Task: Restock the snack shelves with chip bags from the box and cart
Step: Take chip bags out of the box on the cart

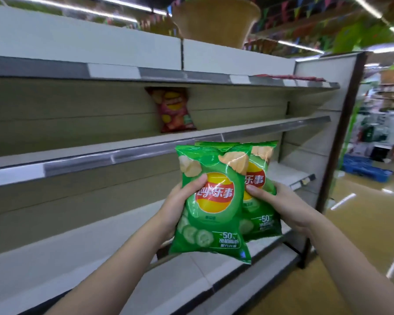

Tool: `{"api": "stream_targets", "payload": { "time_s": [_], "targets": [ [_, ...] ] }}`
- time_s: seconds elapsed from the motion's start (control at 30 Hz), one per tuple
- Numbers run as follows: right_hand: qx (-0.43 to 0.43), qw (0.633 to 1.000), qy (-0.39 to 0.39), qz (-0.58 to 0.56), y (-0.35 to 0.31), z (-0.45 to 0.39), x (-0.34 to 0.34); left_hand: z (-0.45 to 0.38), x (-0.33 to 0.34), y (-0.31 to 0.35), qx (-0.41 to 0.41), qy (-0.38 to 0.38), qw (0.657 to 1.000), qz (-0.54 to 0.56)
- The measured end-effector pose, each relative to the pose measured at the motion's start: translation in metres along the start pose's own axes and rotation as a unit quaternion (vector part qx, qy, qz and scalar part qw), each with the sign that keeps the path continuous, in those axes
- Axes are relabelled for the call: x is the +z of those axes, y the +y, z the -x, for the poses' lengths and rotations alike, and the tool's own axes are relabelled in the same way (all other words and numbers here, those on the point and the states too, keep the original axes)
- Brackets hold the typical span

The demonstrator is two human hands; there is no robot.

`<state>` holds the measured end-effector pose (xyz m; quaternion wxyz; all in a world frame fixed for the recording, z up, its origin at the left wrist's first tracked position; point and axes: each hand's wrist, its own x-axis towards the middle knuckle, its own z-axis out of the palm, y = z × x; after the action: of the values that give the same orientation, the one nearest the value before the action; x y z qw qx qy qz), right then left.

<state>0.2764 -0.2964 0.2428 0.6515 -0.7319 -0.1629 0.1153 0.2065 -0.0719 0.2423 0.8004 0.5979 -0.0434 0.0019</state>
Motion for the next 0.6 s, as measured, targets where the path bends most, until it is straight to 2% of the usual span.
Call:
{"api": "stream_targets", "payload": {
  "time_s": [0.17, 0.3, 0.43, 0.6],
  "targets": [
    [-0.089, 0.995, 0.024, 0.041, -0.027, -0.043, 0.089, 0.033, -0.074, 0.047, 0.031, 0.1, 0.994, 0.012],
    [-0.11, 0.991, 0.048, 0.05, -0.048, -0.073, 0.164, 0.07, -0.141, 0.091, 0.047, 0.18, 0.982, 0.017],
    [-0.101, 0.994, 0.01, 0.033, -0.077, -0.101, 0.229, 0.106, -0.215, 0.134, 0.037, 0.255, 0.966, 0.025],
    [-0.064, 0.996, -0.057, 0.04, -0.115, -0.139, 0.311, 0.146, -0.295, 0.184, 0.049, 0.3, 0.953, 0.015]
  ]
}}
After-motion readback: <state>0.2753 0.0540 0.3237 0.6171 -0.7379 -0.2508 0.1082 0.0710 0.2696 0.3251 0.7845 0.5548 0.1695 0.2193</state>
